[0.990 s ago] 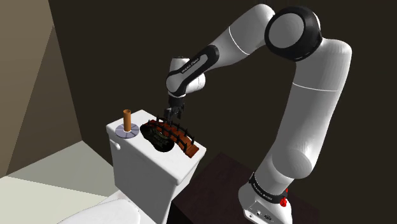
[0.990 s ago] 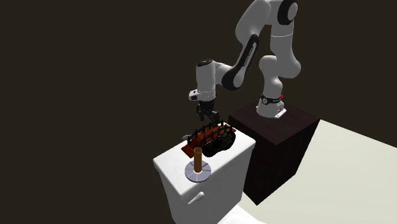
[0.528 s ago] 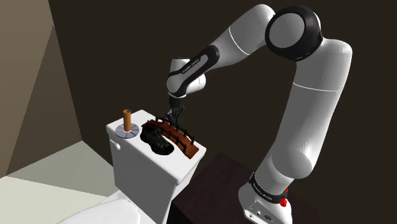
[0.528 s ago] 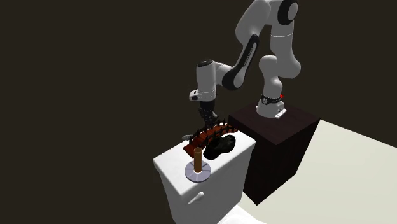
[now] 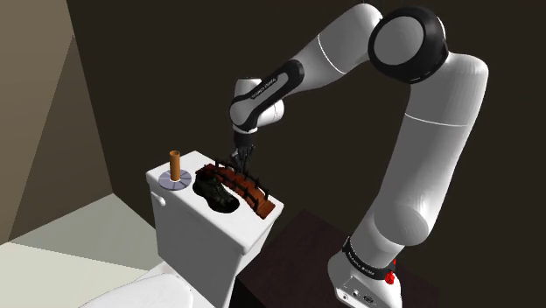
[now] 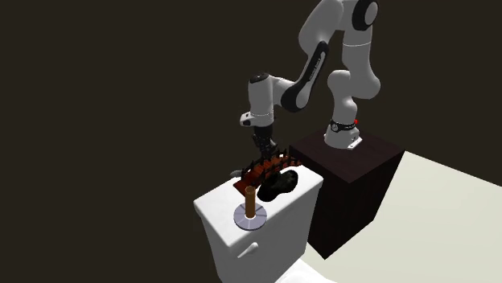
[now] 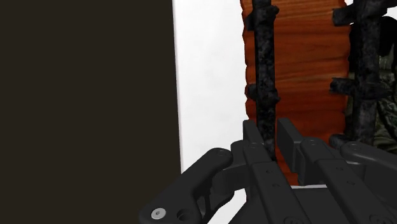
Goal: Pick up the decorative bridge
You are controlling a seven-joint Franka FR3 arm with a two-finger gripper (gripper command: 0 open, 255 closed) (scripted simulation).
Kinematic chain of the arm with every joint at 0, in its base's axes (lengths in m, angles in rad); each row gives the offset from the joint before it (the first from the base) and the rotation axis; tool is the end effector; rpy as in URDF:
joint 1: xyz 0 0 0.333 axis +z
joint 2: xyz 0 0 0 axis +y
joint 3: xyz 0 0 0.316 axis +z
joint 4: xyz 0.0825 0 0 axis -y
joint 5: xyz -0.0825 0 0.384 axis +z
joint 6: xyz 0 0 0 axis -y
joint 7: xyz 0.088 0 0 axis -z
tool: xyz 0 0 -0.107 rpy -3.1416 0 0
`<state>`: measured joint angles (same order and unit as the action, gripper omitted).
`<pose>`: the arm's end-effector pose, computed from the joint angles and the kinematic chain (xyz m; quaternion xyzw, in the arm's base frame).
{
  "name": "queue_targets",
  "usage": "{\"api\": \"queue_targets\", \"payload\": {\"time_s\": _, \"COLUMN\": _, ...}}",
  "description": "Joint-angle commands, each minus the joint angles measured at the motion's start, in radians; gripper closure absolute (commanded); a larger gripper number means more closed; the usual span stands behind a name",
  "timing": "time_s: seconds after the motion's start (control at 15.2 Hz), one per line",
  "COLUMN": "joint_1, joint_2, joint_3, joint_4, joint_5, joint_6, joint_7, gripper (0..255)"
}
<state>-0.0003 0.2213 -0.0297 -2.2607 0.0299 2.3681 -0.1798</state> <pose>0.5254 -0.0155 0.2540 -0.9963 -0.0636 0.0558 0.0125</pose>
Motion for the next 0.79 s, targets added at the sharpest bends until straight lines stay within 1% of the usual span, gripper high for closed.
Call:
{"api": "queue_targets", "payload": {"time_s": 0.0, "joint_1": -0.012, "joint_2": -0.025, "joint_3": -0.013, "joint_4": 0.012, "joint_5": -0.001, "joint_6": -0.022, "joint_7": 0.003, "gripper": 255}}
{"api": "queue_targets", "payload": {"time_s": 0.59, "joint_1": -0.017, "joint_2": -0.11, "joint_3": -0.009, "joint_4": 0.041, "joint_5": -0.009, "joint_6": -0.135, "joint_7": 0.01, "gripper": 255}}
{"api": "queue_targets", "payload": {"time_s": 0.73, "joint_1": -0.018, "joint_2": -0.111, "joint_3": -0.007, "joint_4": 0.042, "joint_5": -0.01, "joint_6": -0.137, "joint_7": 0.01, "gripper": 255}}
